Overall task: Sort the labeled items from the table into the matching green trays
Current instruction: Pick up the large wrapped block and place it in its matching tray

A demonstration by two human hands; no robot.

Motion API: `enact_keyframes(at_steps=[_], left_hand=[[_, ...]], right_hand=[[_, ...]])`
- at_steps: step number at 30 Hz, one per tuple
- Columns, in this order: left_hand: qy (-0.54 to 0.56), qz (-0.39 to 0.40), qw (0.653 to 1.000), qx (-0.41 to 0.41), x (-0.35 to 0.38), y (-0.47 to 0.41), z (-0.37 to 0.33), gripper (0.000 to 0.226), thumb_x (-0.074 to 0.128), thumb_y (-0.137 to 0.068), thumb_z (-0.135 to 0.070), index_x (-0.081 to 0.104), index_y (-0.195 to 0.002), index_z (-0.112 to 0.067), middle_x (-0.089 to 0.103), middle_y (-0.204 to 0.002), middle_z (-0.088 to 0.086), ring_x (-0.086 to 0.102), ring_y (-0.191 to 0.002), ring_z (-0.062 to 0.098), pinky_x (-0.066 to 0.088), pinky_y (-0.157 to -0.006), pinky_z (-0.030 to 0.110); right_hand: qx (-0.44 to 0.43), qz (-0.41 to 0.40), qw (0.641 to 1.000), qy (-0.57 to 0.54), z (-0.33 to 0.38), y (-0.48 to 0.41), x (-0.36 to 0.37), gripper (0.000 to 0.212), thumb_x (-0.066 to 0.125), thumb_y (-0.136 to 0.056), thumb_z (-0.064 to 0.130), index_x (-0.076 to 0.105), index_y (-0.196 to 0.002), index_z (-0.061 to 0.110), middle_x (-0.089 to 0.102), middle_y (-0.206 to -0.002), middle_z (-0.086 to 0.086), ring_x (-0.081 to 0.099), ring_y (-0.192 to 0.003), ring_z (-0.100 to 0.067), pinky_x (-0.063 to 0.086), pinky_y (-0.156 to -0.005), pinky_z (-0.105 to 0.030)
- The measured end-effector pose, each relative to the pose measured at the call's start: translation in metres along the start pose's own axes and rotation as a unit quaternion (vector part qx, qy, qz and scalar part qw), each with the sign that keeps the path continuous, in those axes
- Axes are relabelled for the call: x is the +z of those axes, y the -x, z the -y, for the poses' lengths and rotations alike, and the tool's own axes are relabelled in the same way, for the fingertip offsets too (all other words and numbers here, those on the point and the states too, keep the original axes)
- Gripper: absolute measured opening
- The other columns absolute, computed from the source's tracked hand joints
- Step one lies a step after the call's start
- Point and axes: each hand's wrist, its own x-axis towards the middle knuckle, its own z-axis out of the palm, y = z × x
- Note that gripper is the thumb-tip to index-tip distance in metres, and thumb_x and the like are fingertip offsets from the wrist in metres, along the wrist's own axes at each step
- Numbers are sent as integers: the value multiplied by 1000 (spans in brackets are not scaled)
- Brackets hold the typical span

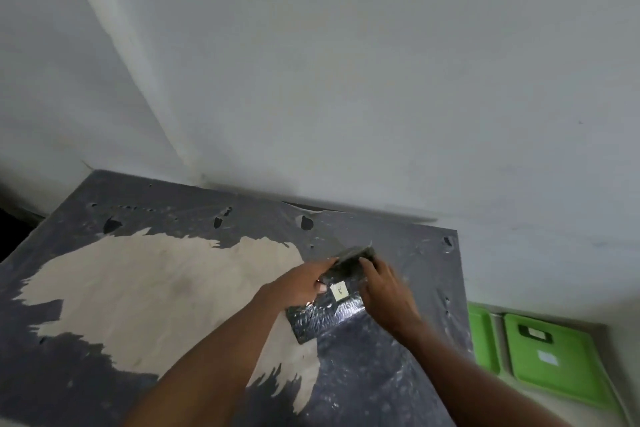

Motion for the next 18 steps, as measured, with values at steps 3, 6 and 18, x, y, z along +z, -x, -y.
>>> enact_keyframes(at_steps=[3, 6, 18], left_hand=[[15, 38, 999, 34, 1, -7, -5, 63, 55, -96, -6, 36, -146, -37, 63, -133, 6, 61, -97, 20, 47, -81, 33], [3, 33, 999, 20, 4, -13, -5, 55, 49, -99, -5, 35, -149, -24, 60, -134, 15, 61, -114, 33, 52, -92, 44], [25, -55, 997, -51, 20, 9, 11, 40, 51, -100, -28, 49, -138, -17, 64, -130, 10, 61, -117, 30, 50, -100, 46]], right_hand=[[36, 24, 999, 12, -4, 19, 3, 48, 51, -95, 21, 37, -141, 20, 41, -147, -10, 49, -126, -31, 52, -98, -46], [78, 54, 995, 10, -5, 34, 12, 53, 51, -93, 18, 34, -142, 21, 36, -150, -12, 45, -129, -33, 50, -99, -47], [256, 9, 948, -189, 57, 31, 42, 60, 53, -96, 39, 30, -145, 12, 3, -162, -18, 37, -139, -36, 37, -112, -43]])
